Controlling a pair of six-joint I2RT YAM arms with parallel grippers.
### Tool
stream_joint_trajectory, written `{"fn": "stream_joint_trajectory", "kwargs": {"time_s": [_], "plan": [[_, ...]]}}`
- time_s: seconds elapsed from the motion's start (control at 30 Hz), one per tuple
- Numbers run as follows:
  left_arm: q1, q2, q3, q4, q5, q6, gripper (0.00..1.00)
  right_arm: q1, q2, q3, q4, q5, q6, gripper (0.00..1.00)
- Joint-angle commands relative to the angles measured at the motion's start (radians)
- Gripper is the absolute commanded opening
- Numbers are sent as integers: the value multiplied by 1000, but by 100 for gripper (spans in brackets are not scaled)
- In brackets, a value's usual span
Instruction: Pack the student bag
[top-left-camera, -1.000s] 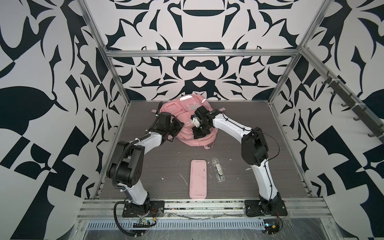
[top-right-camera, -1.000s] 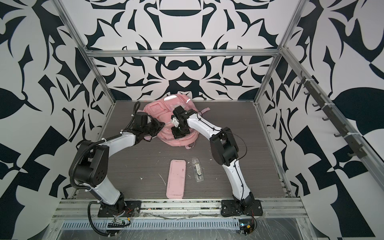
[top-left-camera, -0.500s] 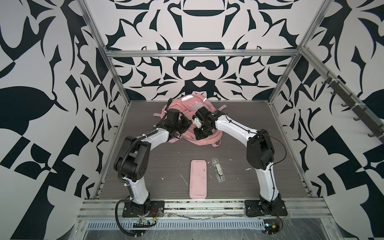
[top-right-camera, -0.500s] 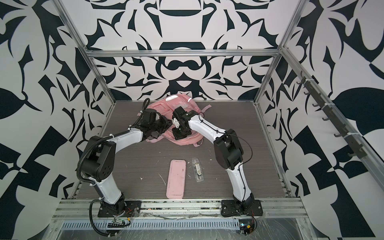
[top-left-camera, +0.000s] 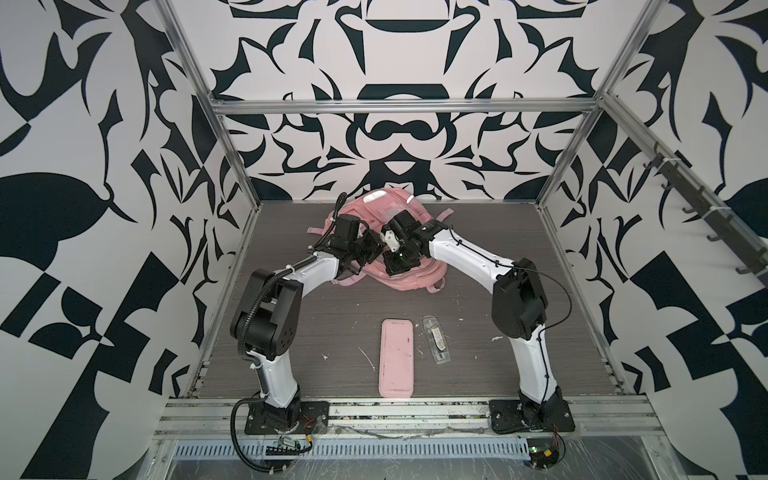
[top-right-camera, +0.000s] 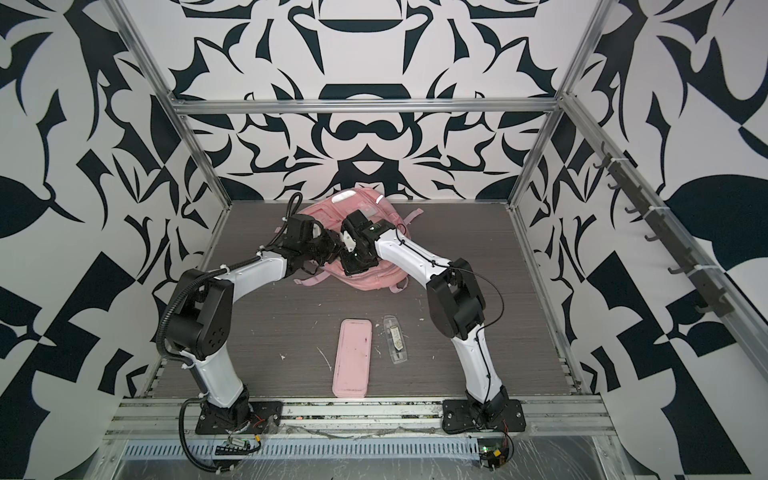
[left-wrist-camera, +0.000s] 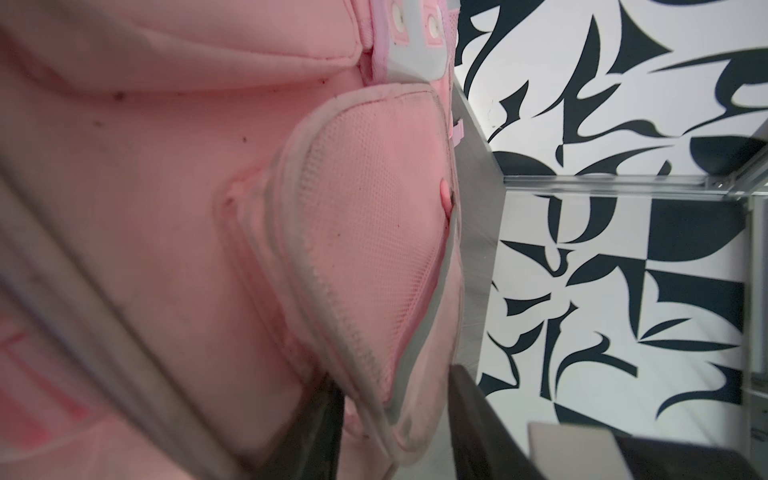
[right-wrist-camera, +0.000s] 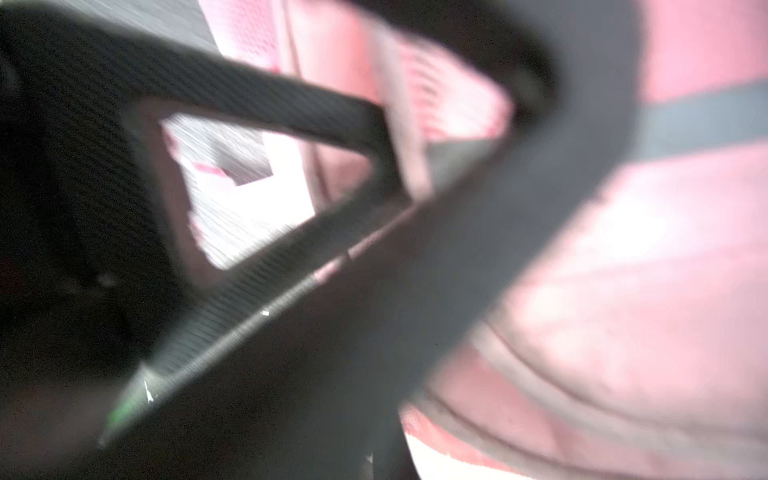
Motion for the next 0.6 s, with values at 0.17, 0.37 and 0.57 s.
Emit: {"fn": "stream_joint_trajectory", "kwargs": {"time_s": [0.17,0.37,0.57], "plan": [[104,-43,12,-112,43,136,51,-115,-182,-162,51,48,1,0],[139,-14,4,-146,67,180,51,-208,-255,-257,60,94,-1,0],[151,48,14,-154,76,197,51,-249,-287,-306,46,138,-8,0]]}}
